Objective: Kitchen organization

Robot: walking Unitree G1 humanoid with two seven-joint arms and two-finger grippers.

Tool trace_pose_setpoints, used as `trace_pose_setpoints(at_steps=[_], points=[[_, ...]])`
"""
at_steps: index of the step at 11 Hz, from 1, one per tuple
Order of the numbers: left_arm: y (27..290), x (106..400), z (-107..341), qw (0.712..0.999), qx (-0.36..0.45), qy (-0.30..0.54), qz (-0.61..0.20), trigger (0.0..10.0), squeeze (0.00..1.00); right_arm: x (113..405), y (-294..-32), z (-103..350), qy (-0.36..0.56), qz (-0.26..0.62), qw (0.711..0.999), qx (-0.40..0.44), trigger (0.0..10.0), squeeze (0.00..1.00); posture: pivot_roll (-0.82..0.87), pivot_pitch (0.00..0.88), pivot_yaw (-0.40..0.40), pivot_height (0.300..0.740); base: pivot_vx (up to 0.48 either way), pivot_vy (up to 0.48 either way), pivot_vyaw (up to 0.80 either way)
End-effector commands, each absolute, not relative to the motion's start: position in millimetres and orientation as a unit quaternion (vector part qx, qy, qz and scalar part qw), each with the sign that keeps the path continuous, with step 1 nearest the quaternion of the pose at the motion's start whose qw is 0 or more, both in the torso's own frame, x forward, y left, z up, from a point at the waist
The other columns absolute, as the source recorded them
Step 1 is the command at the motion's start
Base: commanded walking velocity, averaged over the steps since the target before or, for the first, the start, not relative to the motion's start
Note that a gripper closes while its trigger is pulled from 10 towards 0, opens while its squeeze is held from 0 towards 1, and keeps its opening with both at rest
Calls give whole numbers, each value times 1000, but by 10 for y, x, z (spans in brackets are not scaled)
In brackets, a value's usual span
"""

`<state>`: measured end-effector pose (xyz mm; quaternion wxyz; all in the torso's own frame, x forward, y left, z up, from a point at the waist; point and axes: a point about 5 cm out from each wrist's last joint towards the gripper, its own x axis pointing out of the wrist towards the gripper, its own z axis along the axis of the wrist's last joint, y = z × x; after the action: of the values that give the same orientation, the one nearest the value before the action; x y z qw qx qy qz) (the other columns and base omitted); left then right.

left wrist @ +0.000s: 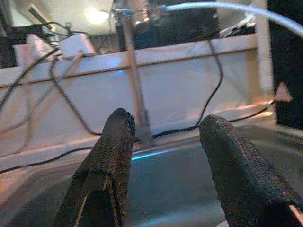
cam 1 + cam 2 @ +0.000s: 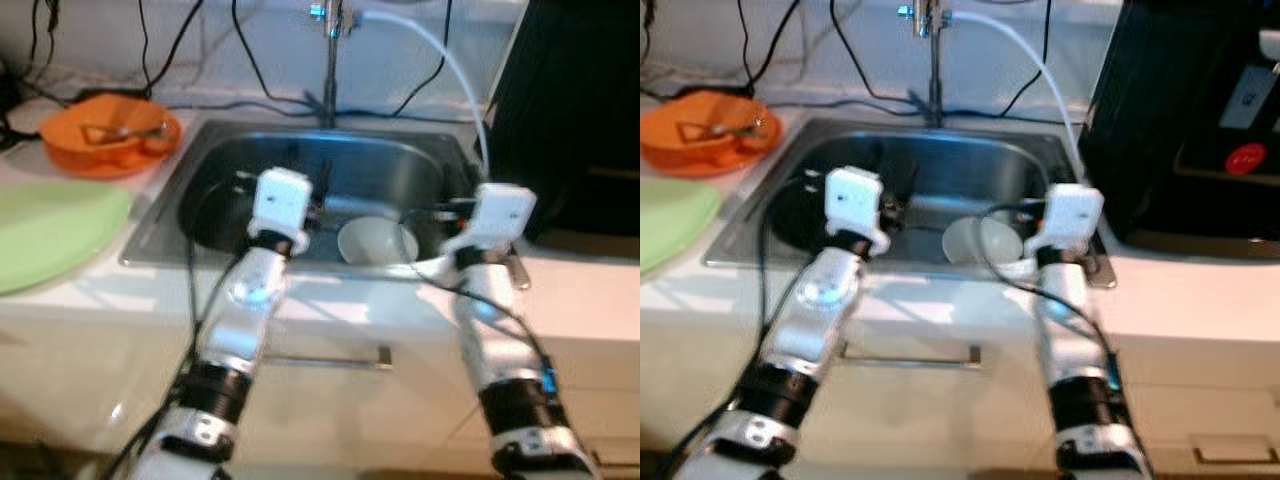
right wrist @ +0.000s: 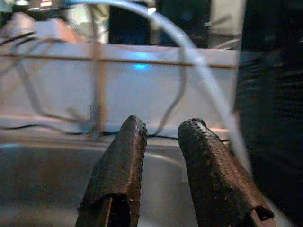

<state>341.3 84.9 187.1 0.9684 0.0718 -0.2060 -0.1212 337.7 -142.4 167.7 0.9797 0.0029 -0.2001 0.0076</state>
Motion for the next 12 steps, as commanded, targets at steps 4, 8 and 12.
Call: trace_pose_setpoints(at_steps=[4,8,12], points=[[850,3403,1862,969,66,-208,-117,10000,0,3378,-1459,1705,-204,9,979,-2,10000,0,148,13,-5,740,0,0,0],[847,3397,1876,968,62,-214,-116,10000,0,3375,-1445,1698,-203,11,979,0,10000,0,149,14,-3,740,-63,0,0],[869,3390,1880,968,60,-216,-113,10000,0,3377,-1434,1684,-200,14,980,1,10000,0,158,20,-10,740,-340,0,0]])
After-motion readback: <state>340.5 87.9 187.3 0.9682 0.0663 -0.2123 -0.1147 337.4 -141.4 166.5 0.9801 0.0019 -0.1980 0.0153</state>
